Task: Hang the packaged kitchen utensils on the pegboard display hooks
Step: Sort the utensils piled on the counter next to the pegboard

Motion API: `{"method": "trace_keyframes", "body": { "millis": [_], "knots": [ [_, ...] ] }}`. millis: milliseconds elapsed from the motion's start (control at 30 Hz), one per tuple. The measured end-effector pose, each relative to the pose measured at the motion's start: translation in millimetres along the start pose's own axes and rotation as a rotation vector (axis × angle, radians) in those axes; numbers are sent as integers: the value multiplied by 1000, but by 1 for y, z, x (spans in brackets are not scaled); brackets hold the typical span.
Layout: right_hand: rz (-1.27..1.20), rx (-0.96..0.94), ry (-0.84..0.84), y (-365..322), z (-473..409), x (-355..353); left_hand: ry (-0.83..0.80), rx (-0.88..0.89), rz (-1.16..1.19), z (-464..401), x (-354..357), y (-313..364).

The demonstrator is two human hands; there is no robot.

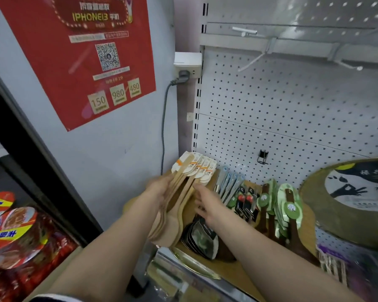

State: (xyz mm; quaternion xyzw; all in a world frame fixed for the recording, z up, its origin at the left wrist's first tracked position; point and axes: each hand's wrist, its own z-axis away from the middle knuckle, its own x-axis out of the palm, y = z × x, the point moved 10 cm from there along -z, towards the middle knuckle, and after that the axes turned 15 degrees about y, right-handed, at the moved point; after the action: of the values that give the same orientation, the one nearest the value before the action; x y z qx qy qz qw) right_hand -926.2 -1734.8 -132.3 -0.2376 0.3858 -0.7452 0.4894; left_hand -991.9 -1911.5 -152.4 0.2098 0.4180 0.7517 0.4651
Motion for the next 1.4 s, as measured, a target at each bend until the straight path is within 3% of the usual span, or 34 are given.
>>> {"method": "trace_keyframes", "body": {
  "millis": [200, 367, 533, 700, 900, 1167, 1400],
  "knots": [
    [-39, 83, 65, 22, 0, 22, -66, -6, -111, -26, -2, 16],
    [-110, 102, 151, 34, -10, 50, -185, -54, -204, -87, 18, -11],
    [-172, 92, 245, 40, -19, 60, -237, -33, -219, -88, 25, -9],
    [-124, 78, 306, 39, -17, 54, -223, 50, -292, -165, 60, -36],
    [-129, 73, 322, 40, -18, 55, -208, 160, -495, -101, 45, 10],
    [-154, 12, 319, 30, -18, 74, -252, -32, -334, -111, 50, -1],
    [-182, 12, 286, 33, -11, 77, -373, -45, -186, -62, 61, 17]
  ]
}}
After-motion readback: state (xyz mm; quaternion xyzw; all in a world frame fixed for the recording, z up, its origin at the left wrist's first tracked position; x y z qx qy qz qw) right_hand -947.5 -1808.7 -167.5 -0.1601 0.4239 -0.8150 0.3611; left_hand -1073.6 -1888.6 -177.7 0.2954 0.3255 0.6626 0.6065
